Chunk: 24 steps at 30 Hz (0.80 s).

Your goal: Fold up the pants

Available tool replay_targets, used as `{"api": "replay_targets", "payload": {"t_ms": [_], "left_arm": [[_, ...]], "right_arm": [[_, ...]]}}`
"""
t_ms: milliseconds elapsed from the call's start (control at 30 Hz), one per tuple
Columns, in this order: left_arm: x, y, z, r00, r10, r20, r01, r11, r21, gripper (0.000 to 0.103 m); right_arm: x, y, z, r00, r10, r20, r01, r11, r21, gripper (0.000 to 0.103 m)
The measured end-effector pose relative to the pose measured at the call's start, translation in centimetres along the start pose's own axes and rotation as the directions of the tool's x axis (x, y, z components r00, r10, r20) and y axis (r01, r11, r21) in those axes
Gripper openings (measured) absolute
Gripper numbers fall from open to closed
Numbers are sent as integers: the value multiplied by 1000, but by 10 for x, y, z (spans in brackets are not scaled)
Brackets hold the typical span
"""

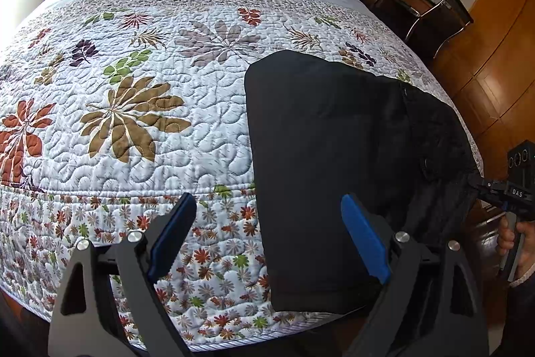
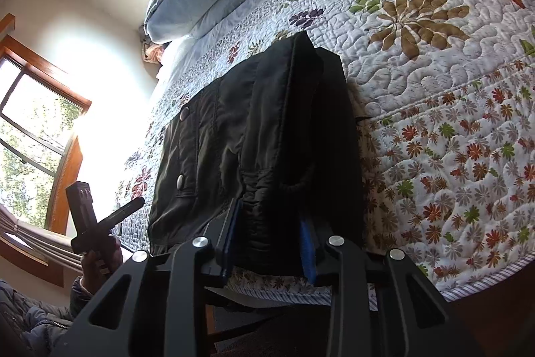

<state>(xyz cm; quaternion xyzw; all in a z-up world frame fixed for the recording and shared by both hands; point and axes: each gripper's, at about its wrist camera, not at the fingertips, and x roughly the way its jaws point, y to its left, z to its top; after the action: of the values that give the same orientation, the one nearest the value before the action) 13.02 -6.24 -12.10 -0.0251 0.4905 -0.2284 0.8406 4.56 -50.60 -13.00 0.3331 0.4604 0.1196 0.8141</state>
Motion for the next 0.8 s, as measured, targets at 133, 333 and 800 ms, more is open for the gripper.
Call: {"api": "replay_targets", "payload": {"t_ms": [133, 333, 800], "left_arm": [[-1, -1, 0, 1000, 0, 7, 0, 1000, 3, 88], [-11, -5, 4, 999, 4, 37, -4, 1000, 13, 88], [-27, -18, 8, 996, 24, 82, -29, 998, 61, 89]], "right_arm": [[3, -6, -3, 1000, 9, 0, -9, 1000, 22, 32], [11, -17, -7, 1000, 23, 1, -23, 998, 57, 32], [18, -25, -8, 1000, 29, -4, -28, 995, 98, 33]]}}
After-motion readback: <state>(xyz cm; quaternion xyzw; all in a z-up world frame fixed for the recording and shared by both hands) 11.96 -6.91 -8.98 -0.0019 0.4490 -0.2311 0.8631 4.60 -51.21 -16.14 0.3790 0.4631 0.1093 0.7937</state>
